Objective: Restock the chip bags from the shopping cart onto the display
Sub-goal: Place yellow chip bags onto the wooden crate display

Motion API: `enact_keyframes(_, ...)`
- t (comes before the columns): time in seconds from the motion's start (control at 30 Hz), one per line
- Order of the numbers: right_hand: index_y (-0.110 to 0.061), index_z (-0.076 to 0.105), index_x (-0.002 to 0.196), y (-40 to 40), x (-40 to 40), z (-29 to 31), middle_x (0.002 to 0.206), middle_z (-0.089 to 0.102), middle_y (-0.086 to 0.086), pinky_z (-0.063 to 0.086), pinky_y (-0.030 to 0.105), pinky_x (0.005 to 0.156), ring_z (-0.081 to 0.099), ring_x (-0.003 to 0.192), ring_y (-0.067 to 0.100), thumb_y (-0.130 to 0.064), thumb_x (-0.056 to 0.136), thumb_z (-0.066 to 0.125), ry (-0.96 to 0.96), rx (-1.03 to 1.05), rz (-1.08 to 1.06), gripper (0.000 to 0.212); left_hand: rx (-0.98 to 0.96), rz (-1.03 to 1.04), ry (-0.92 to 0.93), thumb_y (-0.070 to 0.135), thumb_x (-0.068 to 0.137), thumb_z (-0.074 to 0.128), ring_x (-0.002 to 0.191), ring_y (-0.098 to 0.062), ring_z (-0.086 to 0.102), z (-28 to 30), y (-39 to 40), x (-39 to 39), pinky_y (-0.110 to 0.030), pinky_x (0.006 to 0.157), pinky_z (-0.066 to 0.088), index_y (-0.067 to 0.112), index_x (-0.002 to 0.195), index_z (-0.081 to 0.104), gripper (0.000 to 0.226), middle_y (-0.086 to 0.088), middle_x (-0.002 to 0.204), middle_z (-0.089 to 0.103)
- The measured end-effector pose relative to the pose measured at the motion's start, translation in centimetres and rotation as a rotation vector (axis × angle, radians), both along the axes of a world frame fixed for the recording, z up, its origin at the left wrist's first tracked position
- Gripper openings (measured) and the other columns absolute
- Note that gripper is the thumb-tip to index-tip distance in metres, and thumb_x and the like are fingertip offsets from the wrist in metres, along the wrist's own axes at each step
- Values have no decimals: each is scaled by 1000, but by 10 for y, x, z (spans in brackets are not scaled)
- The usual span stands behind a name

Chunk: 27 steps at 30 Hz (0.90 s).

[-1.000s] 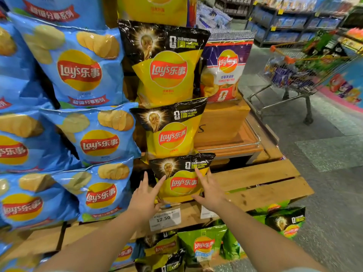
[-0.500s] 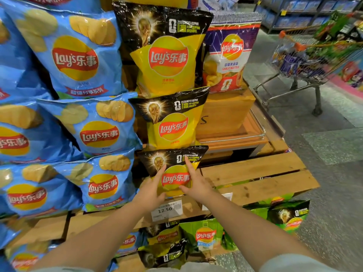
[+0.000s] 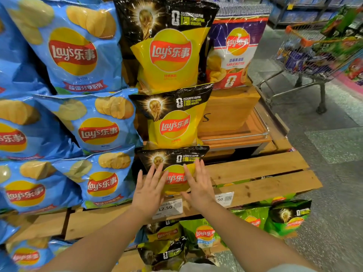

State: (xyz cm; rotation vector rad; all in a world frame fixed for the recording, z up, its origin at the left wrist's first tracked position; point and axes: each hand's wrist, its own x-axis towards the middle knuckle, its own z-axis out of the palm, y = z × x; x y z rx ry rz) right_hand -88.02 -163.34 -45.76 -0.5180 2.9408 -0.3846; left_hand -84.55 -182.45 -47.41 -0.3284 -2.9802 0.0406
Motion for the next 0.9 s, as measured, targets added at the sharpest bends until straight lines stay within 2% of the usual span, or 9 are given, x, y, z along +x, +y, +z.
enact_keyframes(0.13,-25,-35,134,-5,-19,10,132,-53,2,-22,40,108,-50,121,24,-52,90,54,-101,222,46,103,-29,16,18,51,53,86,146,-23,-12,1,-8,-25,-48,115,-3,11,141,35,109,-9,151,24)
enact_keyframes(0.27,-24,-33,133,0,-34,9,139,-44,0,-16,42,114,-43,126,23,-47,96,45,-140,234,85,90,-40,16,-28,55,59,81,146,-22,-13,-1,-15,-35,-50,113,1,14,140,35,102,-9,148,28)
enact_keyframes(0.4,-26,-29,135,1,-36,11,141,-40,1,-11,43,116,-38,129,23,-41,99,42,-109,229,112,81,-39,48,-32,55,61,80,146,-23,-11,0,-11,-32,-51,114,-3,14,143,35,102,-10,150,27)
enact_keyframes(0.5,-25,-20,143,-2,-31,9,145,-35,3,-6,47,118,-38,132,26,-35,99,43,-88,149,77,77,29,67,32,48,72,72,146,-23,-10,6,-3,-28,-50,114,-3,11,145,28,93,-14,153,26)
enact_keyframes(0.6,-16,12,151,-11,-18,13,159,2,14,10,49,117,-7,144,29,-35,92,43,3,32,-29,69,85,48,83,47,82,42,146,-21,-10,21,13,-24,-50,114,-1,10,145,24,75,-10,154,19)
enact_keyframes(0.63,-16,14,150,-14,-15,17,159,5,13,10,48,117,-5,144,27,-36,92,36,30,6,-54,65,109,37,91,47,84,36,146,-20,-10,28,18,-24,-49,114,-1,10,145,23,73,-9,155,18)
enact_keyframes(0.73,-23,-6,147,-22,-7,43,151,-24,-3,-13,38,116,-33,137,15,-44,93,13,55,-135,-148,61,236,8,132,40,89,34,147,-19,-7,54,35,-26,-47,114,1,9,146,21,66,-9,156,17)
enact_keyframes(0.83,-28,1,147,-22,-3,75,149,-22,-12,-22,25,109,-35,134,5,-47,92,11,131,-380,-291,59,341,-31,191,30,87,33,146,-23,2,87,50,-23,-49,113,3,9,148,18,66,-10,157,15)
enact_keyframes(0.9,-27,10,150,-18,0,99,150,-16,-14,-19,25,111,-30,135,5,-44,94,19,158,-502,-365,59,385,-29,196,28,84,33,146,-19,-8,109,59,-22,-47,114,-4,13,150,13,70,-7,158,10)
